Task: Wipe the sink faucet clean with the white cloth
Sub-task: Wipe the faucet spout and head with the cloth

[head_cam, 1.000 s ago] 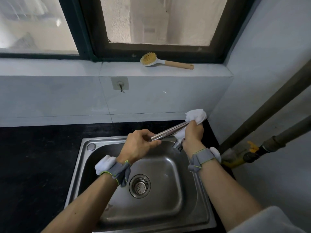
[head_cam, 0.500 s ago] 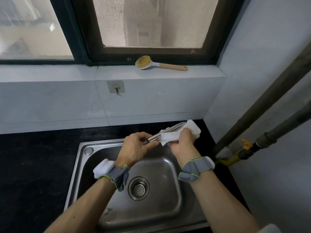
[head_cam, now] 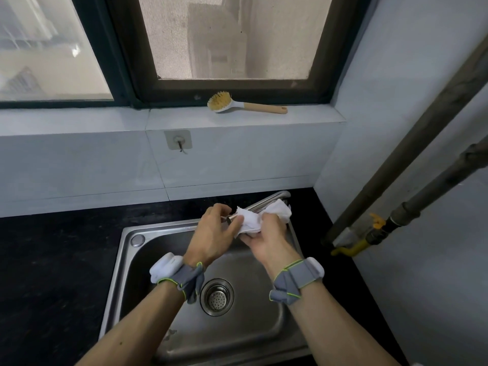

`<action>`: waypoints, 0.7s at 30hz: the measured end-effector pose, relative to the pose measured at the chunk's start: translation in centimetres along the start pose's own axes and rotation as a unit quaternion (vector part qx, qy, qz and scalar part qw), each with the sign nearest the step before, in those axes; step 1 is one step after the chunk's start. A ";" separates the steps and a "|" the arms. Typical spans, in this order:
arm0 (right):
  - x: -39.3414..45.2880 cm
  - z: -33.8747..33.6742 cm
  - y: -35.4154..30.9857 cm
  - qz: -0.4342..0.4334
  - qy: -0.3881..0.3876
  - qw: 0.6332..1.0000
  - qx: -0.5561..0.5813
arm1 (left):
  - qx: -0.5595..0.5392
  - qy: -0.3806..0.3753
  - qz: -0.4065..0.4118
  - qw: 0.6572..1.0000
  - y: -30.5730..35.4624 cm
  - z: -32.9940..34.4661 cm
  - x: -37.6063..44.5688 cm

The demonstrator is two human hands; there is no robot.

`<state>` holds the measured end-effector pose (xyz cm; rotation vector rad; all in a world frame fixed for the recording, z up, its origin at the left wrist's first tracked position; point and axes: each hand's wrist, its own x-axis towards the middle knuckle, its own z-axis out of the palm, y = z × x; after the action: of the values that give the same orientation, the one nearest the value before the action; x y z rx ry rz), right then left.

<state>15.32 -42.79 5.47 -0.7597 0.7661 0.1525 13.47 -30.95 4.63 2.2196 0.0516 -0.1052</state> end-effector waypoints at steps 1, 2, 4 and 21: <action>-0.1 0.0 -0.1 0.004 -0.004 1.000 -0.006 | 0.001 -0.002 0.004 1.000 0.1 0.0 0.0; -0.1 -0.1 0.0 0.006 -0.009 1.000 -0.014 | 0.004 -0.005 0.009 1.000 0.1 0.1 0.0; 0.1 -0.3 0.1 0.009 -0.026 0.999 -0.032 | 0.015 -0.008 0.023 1.000 0.3 0.3 0.1; 2.9 0.8 2.2 0.161 -0.169 0.961 0.151 | 0.178 0.033 0.097 0.979 -0.8 0.1 0.4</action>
<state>17.01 -40.99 2.66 -0.3009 0.5636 0.4373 13.80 -30.58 3.88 2.5725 -0.1602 0.0731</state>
